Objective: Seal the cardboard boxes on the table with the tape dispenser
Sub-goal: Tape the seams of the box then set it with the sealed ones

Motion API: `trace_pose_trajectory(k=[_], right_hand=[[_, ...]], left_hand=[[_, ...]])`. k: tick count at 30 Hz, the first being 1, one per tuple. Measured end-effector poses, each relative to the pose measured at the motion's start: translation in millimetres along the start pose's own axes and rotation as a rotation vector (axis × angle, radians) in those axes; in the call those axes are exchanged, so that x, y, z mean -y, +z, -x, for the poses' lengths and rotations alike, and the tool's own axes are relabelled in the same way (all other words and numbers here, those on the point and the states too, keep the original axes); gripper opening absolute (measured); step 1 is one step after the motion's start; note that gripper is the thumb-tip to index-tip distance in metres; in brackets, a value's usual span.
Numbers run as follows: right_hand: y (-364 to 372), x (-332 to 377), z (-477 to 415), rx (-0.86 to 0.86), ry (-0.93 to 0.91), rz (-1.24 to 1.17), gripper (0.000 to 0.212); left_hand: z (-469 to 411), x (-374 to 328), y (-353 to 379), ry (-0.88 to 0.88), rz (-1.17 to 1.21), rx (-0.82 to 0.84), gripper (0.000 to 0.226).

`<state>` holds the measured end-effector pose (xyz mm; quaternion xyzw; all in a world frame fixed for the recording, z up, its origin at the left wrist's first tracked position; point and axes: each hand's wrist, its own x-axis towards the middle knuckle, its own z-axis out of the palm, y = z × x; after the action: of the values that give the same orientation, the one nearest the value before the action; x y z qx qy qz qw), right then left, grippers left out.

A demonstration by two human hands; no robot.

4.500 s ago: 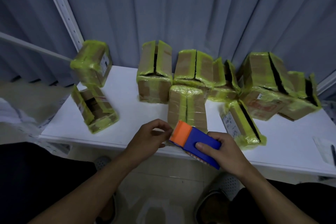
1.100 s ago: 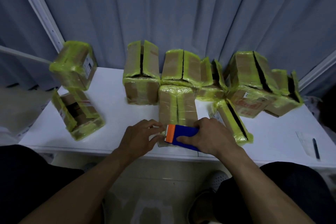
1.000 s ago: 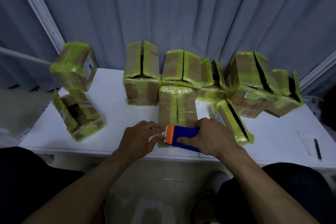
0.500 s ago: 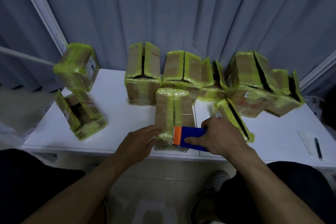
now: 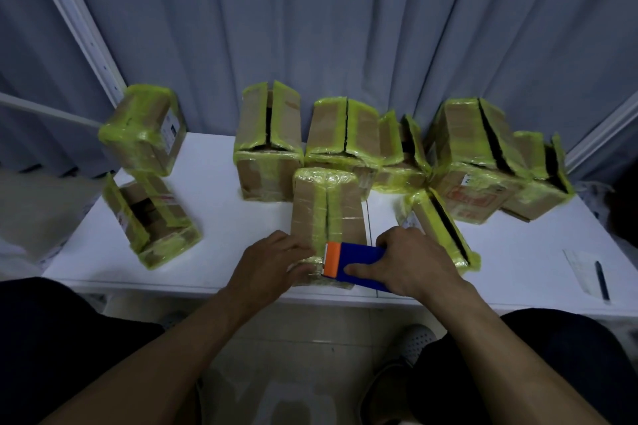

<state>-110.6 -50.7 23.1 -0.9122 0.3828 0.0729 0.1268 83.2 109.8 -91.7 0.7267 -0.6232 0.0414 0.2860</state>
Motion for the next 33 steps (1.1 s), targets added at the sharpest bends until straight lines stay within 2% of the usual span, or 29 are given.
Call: trace_pose_trajectory(k=[4,9,14,18,21,23,26,33], right_hand=[[-0.9,1.0,6.1,0.002,-0.025,-0.044,0.066],[-14.0,-7.3,20.9,-0.005,-0.021,-0.110,0.062],[-12.8,-6.7,19.2,-0.015,0.004,-0.064,0.062],[-4.9,-5.2,11.5,0.029,-0.005,-0.059,0.065],[-1.7,-4.5,10.5,0.030,-0.007,-0.048,0.065],[0.0,-5.9,10.3,0.027,-0.004,-0.057,0.067],[1.8,-8.1,11.4,0.017,-0.010,-0.060,0.066],[2.4,-8.8,13.4,0.009,-0.031,-0.071,0.064]], left_hand=[[5.3,2.6,0.4,0.081,-0.114,-0.015,0.024],[12.1,7.8,-4.2,0.011,-0.119,-0.041,0.022],[14.3,6.8,-6.6,0.104,-0.144,-0.022,0.020],[24.8,17.5,0.2,0.073,-0.021,-0.010,0.038],[19.2,9.3,-5.5,0.099,0.014,0.068,0.056],[12.2,0.9,-10.6,0.135,0.037,0.108,0.049],[5.5,-2.4,-8.9,0.123,0.028,0.077,0.035],[5.5,-2.8,0.9,0.124,-0.114,0.036,0.028]])
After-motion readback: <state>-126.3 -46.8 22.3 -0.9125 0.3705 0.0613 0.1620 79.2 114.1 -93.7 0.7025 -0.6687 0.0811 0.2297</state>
